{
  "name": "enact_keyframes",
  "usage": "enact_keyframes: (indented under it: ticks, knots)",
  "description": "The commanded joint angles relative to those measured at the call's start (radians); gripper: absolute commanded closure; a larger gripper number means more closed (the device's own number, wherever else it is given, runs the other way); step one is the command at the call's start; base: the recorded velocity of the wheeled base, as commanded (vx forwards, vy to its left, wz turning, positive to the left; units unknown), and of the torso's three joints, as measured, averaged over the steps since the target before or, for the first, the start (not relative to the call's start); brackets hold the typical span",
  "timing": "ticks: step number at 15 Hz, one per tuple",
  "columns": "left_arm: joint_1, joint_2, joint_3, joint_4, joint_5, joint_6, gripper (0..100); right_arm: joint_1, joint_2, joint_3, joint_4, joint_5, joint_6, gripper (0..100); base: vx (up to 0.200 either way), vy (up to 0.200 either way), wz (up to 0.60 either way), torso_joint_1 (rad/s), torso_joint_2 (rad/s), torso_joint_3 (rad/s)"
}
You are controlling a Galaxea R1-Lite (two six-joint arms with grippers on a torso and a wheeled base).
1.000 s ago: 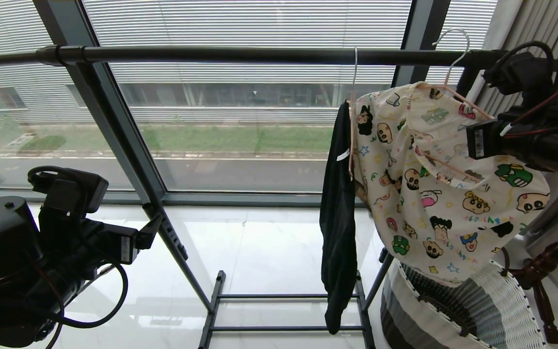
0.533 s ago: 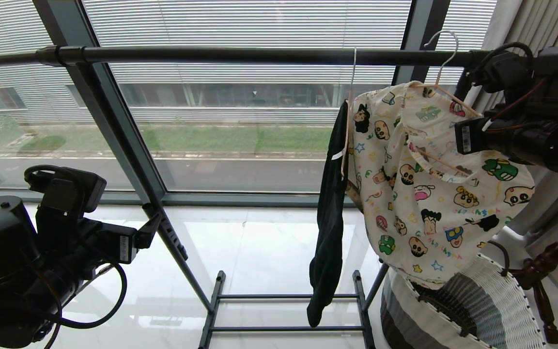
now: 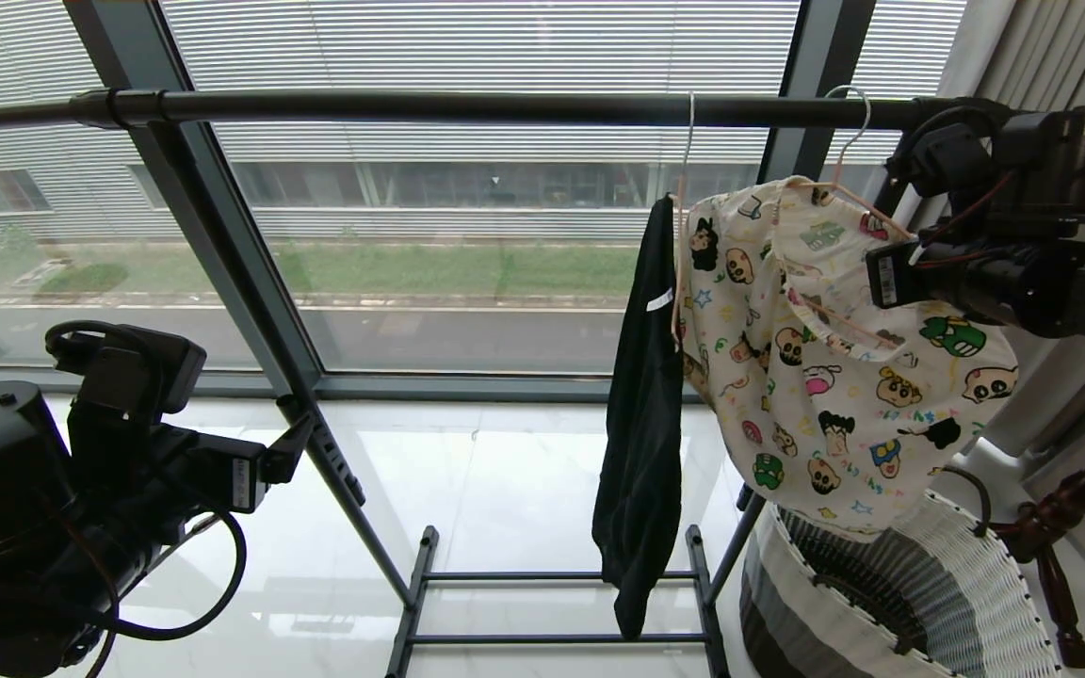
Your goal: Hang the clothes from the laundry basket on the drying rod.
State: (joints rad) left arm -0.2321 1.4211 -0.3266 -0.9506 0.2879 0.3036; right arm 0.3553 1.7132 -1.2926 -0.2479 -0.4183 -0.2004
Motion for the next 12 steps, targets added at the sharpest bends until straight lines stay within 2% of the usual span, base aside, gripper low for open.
enact_keyframes:
  ticks: [1, 2, 6, 8, 10, 12]
  knots:
    - [-0.006, -0.001, 0.001, 0.000, 0.001, 0.000, 0, 0.001, 0.002, -0.001, 0.002, 0.000, 0.001, 100, 0.000, 0.000, 0.00, 0.000, 0.00, 0.000]
    - [-0.009, -0.001, 0.001, 0.000, 0.001, -0.001, 0, 0.002, -0.001, 0.001, 0.004, 0.000, 0.001, 0, 0.000, 0.000, 0.00, 0.000, 0.00, 0.000]
    - [-0.010, -0.014, 0.003, 0.000, 0.001, -0.008, 0, 0.005, -0.084, 0.032, 0.007, 0.000, 0.001, 0, 0.000, 0.000, 0.00, 0.000, 0.00, 0.000]
    - [0.016, -0.065, 0.061, 0.000, 0.002, -0.014, 0, 0.005, -0.224, 0.113, 0.007, 0.003, 0.006, 0, 0.000, 0.000, 0.00, 0.000, 0.00, 0.000]
    - [0.053, -0.143, 0.143, 0.001, 0.002, -0.047, 0, 0.002, -0.383, 0.164, 0.009, 0.001, 0.049, 0, 0.000, 0.000, 0.00, 0.000, 0.00, 0.000]
    - [0.125, -0.215, 0.202, 0.003, 0.005, -0.083, 0, -0.045, -0.570, 0.268, 0.105, 0.001, 0.049, 0, 0.000, 0.000, 0.00, 0.000, 0.00, 0.000]
